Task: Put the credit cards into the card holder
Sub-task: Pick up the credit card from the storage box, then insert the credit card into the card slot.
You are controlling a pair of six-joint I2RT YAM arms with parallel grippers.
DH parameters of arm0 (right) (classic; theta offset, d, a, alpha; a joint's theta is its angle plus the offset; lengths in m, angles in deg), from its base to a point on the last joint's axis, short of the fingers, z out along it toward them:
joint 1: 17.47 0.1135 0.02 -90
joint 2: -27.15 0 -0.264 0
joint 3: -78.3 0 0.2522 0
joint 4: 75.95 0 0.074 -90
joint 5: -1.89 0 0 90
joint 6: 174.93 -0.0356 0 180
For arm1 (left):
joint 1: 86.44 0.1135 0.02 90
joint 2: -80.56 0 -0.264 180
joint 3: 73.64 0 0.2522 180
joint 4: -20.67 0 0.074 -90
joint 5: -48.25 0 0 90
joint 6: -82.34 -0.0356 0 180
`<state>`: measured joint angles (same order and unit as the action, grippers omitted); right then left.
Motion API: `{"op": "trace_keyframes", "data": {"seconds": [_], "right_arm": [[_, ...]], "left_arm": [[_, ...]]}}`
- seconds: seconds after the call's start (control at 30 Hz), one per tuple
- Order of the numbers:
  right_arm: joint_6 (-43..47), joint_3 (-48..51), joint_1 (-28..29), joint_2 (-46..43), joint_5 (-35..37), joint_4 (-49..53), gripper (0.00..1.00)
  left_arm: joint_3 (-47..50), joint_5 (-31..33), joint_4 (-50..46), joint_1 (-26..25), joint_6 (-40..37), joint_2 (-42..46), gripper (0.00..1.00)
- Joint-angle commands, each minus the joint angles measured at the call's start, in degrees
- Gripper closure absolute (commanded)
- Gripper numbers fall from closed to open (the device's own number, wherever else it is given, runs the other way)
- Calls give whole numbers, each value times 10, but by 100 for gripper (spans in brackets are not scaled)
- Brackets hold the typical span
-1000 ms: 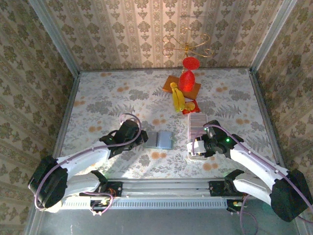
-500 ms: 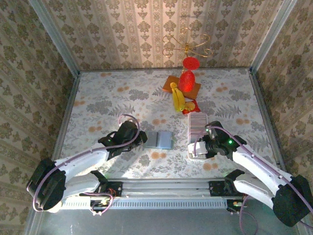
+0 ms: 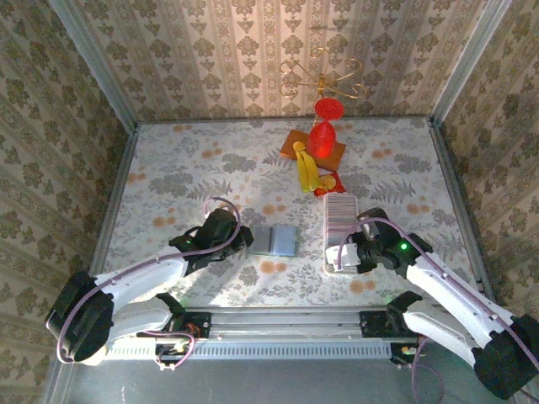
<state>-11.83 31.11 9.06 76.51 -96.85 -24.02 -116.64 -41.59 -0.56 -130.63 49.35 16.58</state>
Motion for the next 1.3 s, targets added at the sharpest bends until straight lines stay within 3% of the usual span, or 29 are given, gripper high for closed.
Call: {"op": "trace_keyframes", "data": {"seconds": [0.0,0.17,0.27,0.37,0.47,0.6,0.7,0.83,1.07,1.27], "right_arm": [[-26,-40,3,-26,-39,51,100],[-82,-68,8,-61,-108,119,100],[-155,-69,9,-99,-125,84,100],[-318,-62,9,-122,-142,-7,100],[-540,-59,9,-103,-165,-118,100],[-867,-65,8,-12,-153,-220,100],[-1034,-51,8,63,-148,-303,100],[-1222,20,12,131,-94,-491,100],[-1304,50,80,247,-35,-623,100],[-1337,38,134,300,2,-660,100]], "left_arm": [[0,-2,-18,2,5,11,64],[-12,-11,-22,4,-4,1,61],[-26,-12,-30,4,-14,-10,56],[-44,-9,-45,5,-26,-26,53],[-65,-9,-62,6,-38,-44,50],[-99,-7,-101,8,-50,-78,46],[-117,-10,-117,9,-53,-104,46],[-126,-12,-121,15,-53,-127,47],[-105,-21,-100,36,-43,-127,54],[-87,-25,-85,37,-30,-133,64]]}}
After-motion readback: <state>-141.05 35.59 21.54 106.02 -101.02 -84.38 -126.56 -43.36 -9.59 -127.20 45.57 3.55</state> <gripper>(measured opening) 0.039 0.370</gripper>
